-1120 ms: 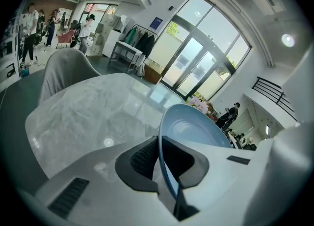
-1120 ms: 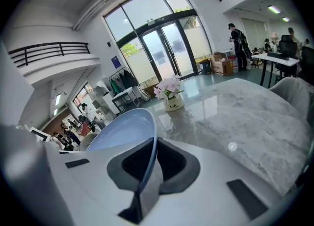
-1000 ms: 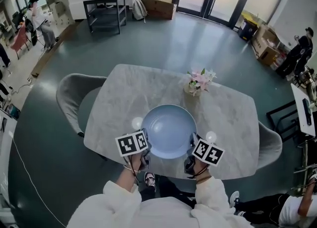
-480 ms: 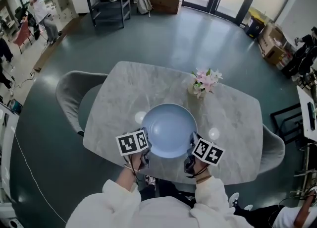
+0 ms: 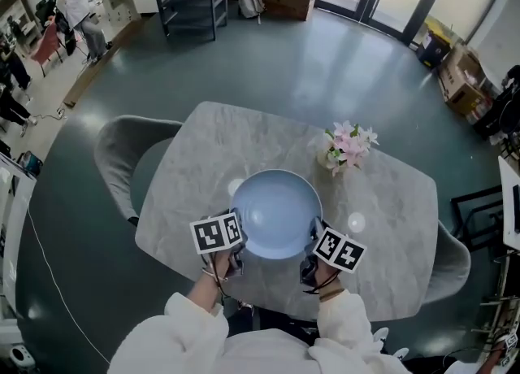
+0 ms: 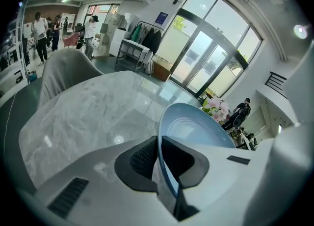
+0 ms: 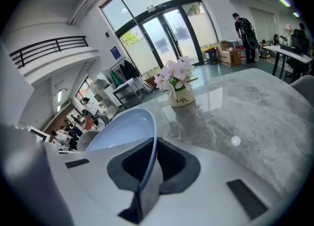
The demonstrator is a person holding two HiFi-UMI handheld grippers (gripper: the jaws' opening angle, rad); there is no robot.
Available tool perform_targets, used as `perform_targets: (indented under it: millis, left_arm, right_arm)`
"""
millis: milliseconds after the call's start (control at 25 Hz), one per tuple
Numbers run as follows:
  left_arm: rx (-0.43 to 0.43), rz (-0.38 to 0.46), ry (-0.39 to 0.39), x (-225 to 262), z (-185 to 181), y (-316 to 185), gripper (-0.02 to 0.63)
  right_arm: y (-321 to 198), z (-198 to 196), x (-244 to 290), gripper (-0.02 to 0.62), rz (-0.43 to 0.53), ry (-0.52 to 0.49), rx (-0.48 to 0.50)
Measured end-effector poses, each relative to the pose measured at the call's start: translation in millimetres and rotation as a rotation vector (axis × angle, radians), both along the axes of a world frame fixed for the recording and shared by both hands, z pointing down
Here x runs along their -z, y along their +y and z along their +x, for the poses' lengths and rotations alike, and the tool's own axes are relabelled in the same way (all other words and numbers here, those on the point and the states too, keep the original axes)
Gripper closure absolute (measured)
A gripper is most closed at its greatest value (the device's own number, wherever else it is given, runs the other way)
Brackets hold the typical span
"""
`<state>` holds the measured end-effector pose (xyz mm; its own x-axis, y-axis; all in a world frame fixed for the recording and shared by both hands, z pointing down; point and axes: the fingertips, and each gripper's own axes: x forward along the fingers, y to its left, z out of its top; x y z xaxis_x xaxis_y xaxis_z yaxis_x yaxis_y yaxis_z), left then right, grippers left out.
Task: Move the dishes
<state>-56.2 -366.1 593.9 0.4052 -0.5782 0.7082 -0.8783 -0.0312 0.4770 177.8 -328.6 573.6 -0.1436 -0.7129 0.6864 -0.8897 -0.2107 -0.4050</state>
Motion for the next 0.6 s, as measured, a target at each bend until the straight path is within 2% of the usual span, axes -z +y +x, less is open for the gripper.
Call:
perform_targets:
  millis: [280, 600]
  left_arm:
    - [0.027, -0.022, -0.033, -20.2, -4.9, -38.5, 0.584]
    - [0.055, -0.061, -0.068, -55.5, -18.7, -66.4, 0.584]
  right_arm:
    - [-45.0, -4.4, -20.1, 0.522, -0.016, -0.006, 0.029]
    - [-73.9, -16.9, -61.5, 0.523, -0.055, -0.045, 0.028]
